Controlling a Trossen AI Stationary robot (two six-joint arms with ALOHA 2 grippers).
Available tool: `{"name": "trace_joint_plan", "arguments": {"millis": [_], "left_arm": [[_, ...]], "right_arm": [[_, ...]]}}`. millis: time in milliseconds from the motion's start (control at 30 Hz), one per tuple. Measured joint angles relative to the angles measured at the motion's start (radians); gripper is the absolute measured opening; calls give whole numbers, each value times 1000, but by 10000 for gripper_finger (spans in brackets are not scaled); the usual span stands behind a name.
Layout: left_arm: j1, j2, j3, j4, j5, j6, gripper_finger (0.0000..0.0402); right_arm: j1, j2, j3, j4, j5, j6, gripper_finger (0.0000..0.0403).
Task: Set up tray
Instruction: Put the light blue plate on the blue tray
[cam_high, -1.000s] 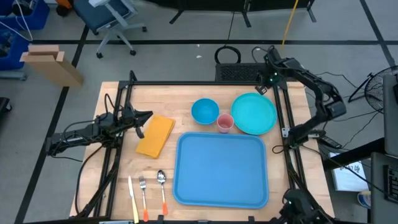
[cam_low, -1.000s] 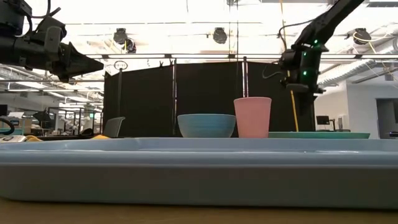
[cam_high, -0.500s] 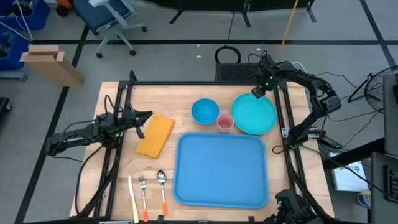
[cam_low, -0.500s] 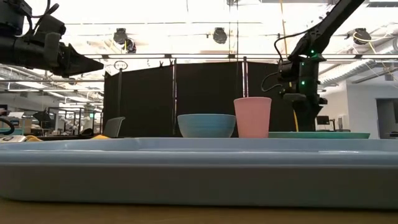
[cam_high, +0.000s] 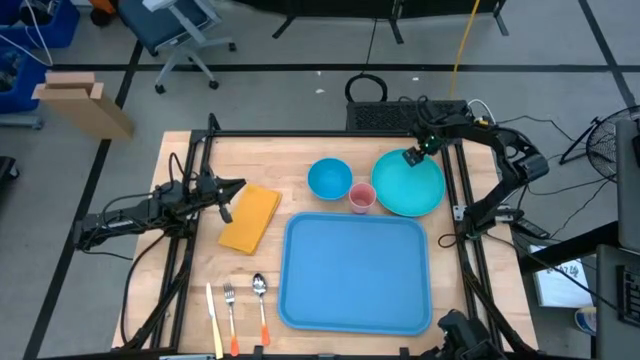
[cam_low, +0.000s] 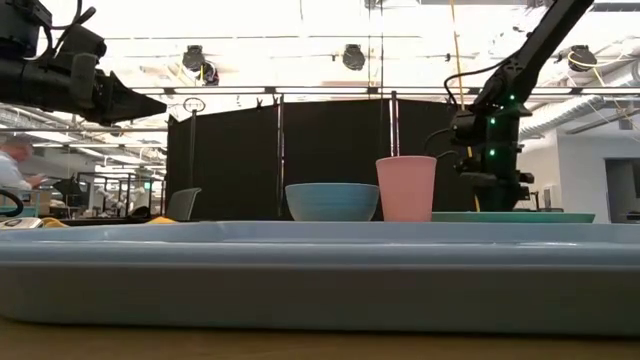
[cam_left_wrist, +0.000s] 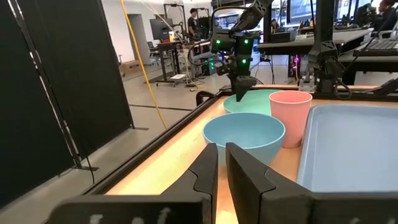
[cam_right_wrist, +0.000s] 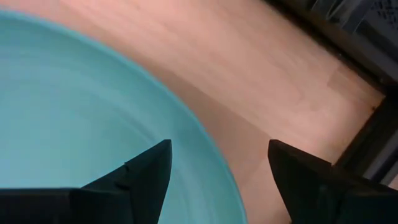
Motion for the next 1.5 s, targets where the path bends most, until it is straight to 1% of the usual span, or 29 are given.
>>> {"name": "trace_joint_plan", "arguments": {"millis": [133,267,367,533,700,800,900,1000,1200,1300,1400,1500], "left_arm": [[0,0,0,0,1,-21,37],[0,0,0,0,1,-21,37],[0,0,0,1,0,-21,37],[0,0,0,1,0,-21,37],[0,0,0,2,0,-21,37],[0,0,0,2,0,-21,37],[0,0,0,2,0,-21,37],[0,0,0,2,0,-21,37],[0,0,0,2,0,-21,37],[0,0,0,3,-1,-21,37],[0,0,0,3,0,-21,37],[0,0,0,3,0,-21,37]], "right_arm": [[6,0,0,9,-5,14,250],[8,0,0,17,-81,3,235],[14,0,0,20,-80,9,221],[13,0,0,46,-78,91,197],[18,0,0,37,-79,111,162],[31,0,-10,37,-68,78,136],[50,0,-23,45,-29,61,109],[69,-2,-44,68,-21,42,82],[81,-6,-66,111,-4,67,15],[81,-6,-68,120,2,89,10],[81,-10,-68,122,31,104,5],[81,-30,-70,133,91,148,3]]}}
